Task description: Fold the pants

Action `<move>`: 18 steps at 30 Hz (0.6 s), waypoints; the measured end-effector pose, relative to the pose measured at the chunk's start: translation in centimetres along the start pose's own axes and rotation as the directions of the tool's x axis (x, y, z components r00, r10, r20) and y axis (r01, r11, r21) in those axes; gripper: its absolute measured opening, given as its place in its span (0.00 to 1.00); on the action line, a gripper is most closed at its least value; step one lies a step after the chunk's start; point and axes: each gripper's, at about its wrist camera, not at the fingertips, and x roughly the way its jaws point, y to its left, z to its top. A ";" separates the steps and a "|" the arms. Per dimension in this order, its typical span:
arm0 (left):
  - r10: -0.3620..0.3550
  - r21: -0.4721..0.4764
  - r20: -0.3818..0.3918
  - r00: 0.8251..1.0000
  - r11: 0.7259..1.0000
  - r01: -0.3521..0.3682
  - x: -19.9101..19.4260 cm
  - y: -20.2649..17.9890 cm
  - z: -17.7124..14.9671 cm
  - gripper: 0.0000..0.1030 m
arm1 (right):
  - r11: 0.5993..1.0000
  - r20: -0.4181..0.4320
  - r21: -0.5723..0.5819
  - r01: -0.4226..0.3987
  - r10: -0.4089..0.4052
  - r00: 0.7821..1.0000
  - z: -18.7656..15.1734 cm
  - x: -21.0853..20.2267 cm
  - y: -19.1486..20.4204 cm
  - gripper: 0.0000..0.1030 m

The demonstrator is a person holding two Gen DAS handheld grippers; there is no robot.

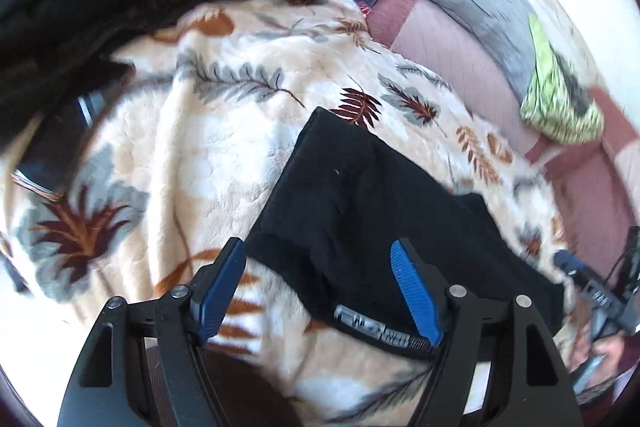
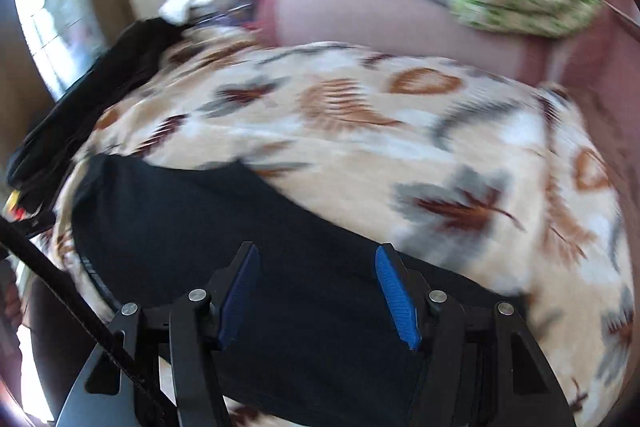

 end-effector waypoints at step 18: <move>-0.243 -0.289 -0.014 0.970 0.930 0.229 3.7 3.8 -2.9 0.14 | 0.929 -0.537 -0.152 -0.337 0.208 0.818 9.9 17.6 30.5 0.76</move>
